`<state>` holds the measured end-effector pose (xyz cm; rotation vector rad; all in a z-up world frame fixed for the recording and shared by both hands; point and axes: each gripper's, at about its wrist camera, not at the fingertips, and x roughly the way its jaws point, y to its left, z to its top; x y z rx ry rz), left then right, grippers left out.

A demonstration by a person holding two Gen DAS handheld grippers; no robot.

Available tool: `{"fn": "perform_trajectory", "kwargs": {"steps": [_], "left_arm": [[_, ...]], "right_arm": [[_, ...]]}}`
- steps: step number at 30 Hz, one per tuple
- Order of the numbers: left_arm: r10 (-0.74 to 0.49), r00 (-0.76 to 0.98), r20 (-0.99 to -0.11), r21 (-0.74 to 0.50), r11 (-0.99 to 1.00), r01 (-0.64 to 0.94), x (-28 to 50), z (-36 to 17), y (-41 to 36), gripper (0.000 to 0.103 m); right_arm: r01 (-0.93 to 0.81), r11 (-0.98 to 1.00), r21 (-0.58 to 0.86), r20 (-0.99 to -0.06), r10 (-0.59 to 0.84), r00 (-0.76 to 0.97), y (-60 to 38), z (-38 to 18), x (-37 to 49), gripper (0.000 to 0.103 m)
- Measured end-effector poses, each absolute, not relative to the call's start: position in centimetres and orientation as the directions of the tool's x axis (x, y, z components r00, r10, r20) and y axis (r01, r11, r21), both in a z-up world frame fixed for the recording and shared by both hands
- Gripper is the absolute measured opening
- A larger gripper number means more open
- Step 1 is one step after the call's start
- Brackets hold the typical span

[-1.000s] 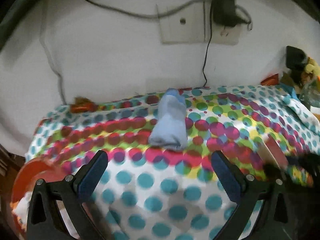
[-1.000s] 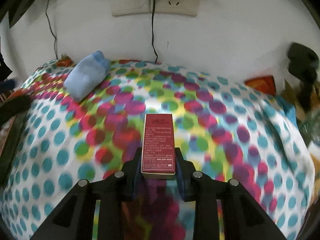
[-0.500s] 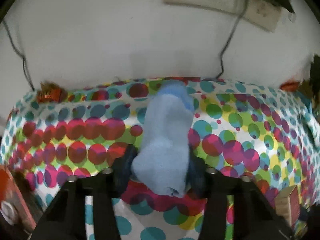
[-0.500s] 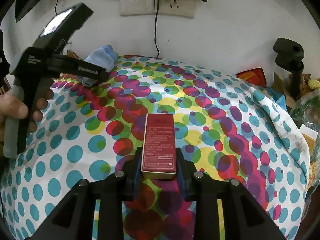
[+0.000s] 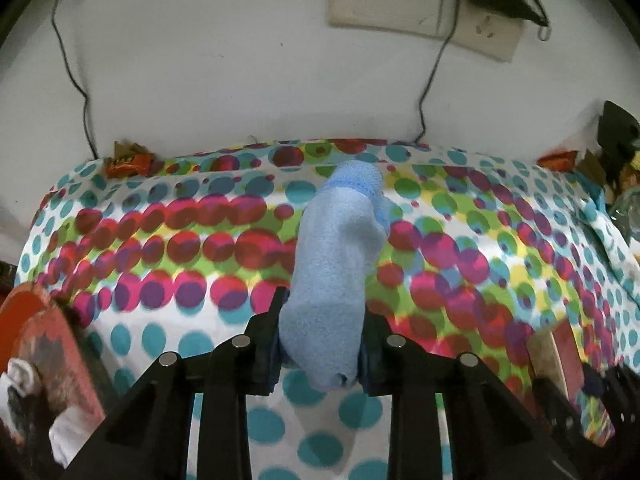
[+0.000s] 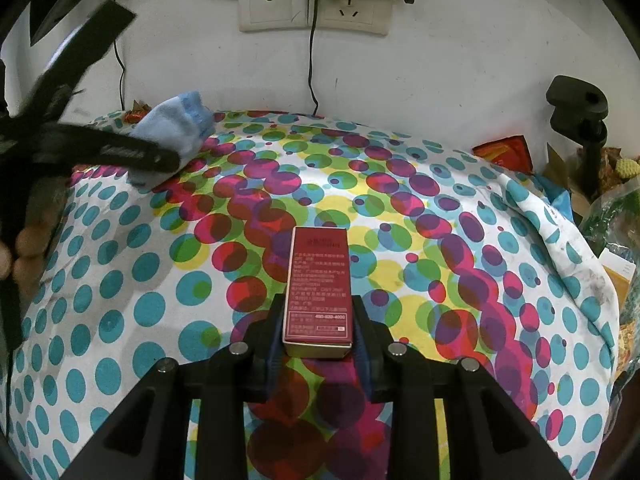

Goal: Organize objects
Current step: 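Carry the blue sock into the red tray and open the left gripper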

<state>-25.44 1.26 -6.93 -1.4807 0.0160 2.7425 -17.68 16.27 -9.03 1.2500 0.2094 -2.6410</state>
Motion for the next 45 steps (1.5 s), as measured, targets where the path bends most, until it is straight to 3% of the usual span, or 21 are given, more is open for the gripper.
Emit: {"fn": "perform_trajectory", "kwargs": {"steps": [21,45], "left_arm": [[0.016,-0.572,-0.820,0.033,-0.997,-0.076,-13.7,-3.7,2.2,0.026],[-0.090,-0.623,-0.777,0.071,-0.996,0.056,-4.8,-1.8,-0.8,0.027]], "right_arm": [[0.264,-0.964,-0.038,-0.776,-0.138,-0.616,16.4,-9.2,-17.8,0.031],[0.273,-0.961,-0.043,-0.775,-0.140,-0.616,16.6,-9.1,-17.9,0.031]]}}
